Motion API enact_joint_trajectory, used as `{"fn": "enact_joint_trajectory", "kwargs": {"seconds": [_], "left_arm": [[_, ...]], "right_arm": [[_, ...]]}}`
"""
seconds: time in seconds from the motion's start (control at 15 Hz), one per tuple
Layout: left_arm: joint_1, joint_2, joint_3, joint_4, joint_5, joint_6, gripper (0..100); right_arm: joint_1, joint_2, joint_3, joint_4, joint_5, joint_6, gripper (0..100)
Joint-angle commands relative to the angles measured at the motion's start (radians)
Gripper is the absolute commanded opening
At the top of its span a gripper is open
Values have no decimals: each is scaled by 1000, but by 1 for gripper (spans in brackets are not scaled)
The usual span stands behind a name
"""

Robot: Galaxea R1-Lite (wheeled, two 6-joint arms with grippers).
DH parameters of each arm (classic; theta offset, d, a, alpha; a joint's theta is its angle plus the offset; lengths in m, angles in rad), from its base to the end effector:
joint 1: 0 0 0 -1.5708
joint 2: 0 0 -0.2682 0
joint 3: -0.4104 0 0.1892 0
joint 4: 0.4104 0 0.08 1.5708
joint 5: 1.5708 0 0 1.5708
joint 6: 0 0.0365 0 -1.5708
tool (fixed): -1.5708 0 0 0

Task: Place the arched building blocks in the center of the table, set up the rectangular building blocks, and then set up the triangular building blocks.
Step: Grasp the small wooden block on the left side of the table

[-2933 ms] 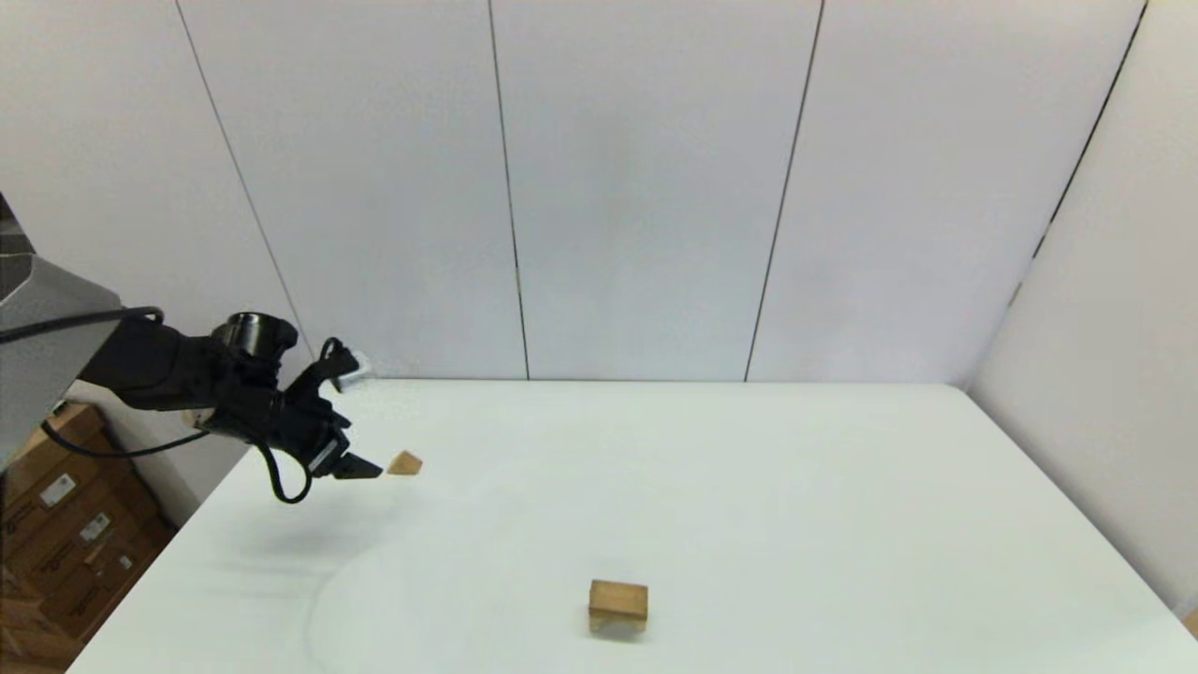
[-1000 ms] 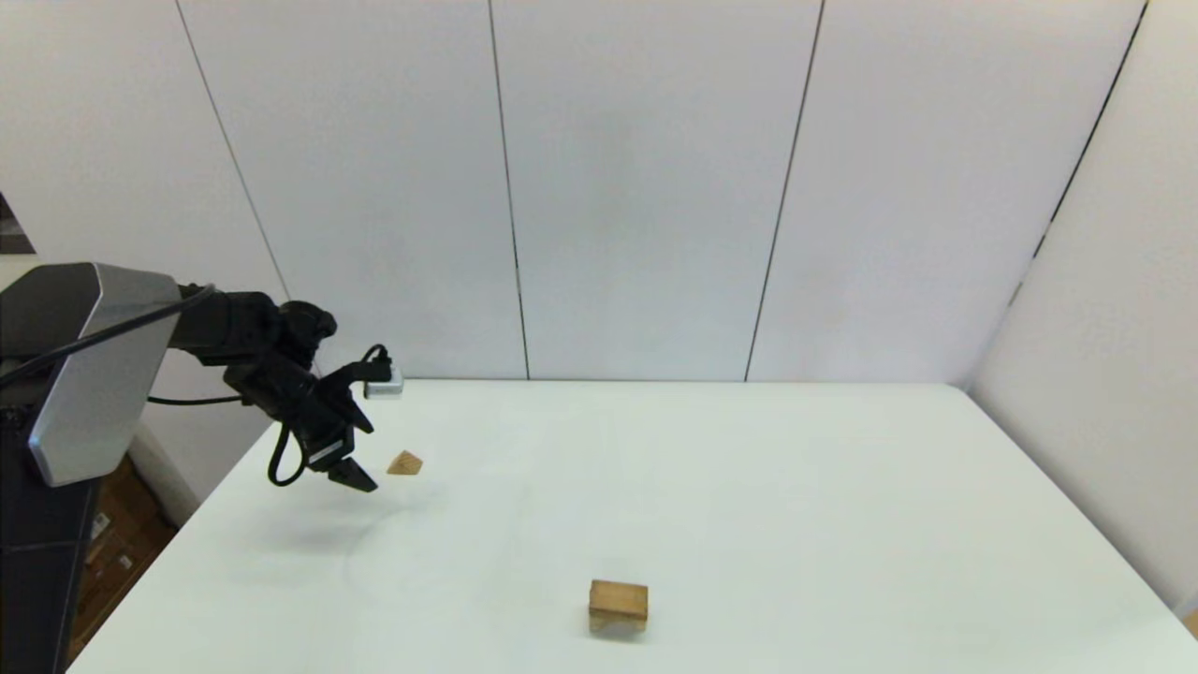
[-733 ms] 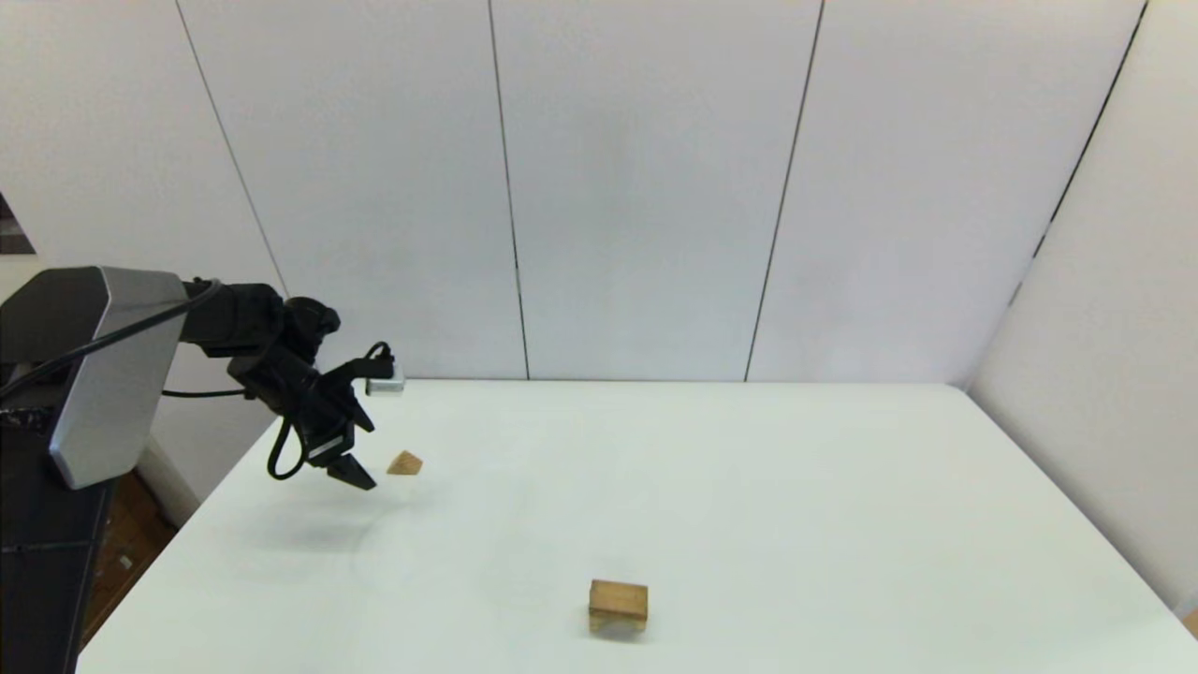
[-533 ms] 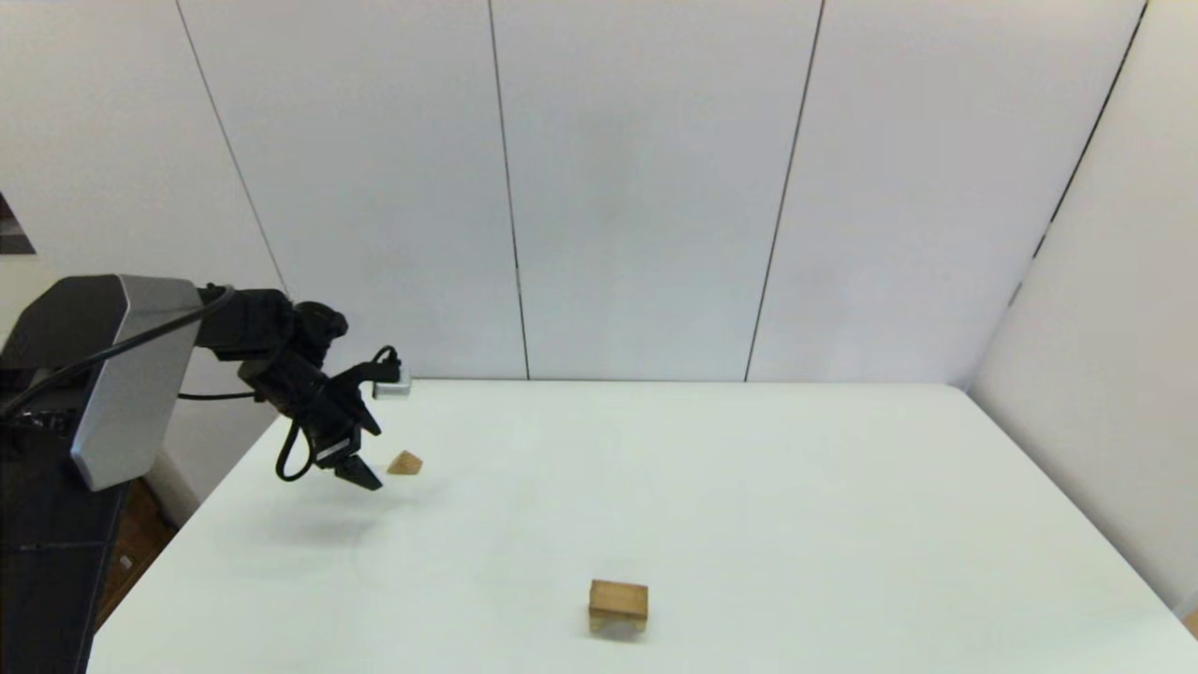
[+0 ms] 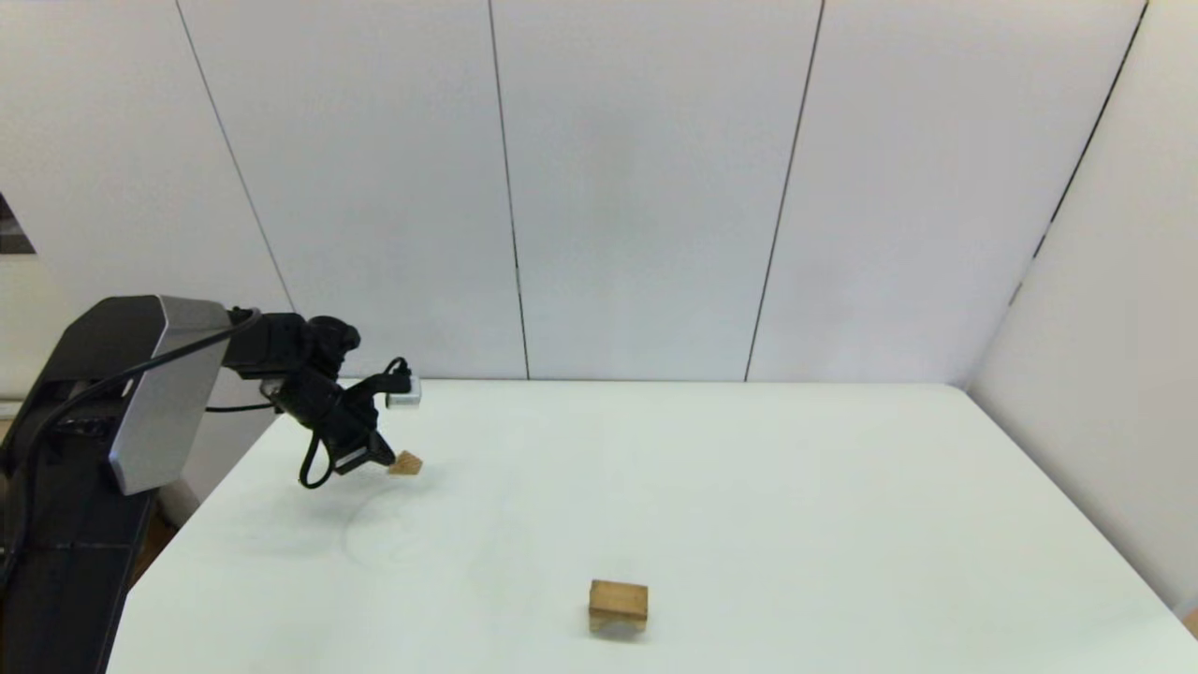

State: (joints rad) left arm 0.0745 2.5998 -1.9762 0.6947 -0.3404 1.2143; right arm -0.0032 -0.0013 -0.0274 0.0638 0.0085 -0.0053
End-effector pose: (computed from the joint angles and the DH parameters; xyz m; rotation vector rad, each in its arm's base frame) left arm 0.4430 0.0208 -0.0125 0.7605 0.9575 -0.9477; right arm 0.0195 0.0002 0.0760 -0.0051 0.0351 0.0054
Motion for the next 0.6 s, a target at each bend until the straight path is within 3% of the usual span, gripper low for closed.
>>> {"fn": "enact_joint_trajectory", "kwargs": {"seconds": [0.07, 0.6], "left_arm": [[1, 2, 0, -23, -3, 5, 0], [1, -1, 0, -30, -11, -24, 0]], "right_arm": [[0, 0, 0, 1, 1, -1, 100], [0, 0, 0, 1, 1, -1, 100]]}}
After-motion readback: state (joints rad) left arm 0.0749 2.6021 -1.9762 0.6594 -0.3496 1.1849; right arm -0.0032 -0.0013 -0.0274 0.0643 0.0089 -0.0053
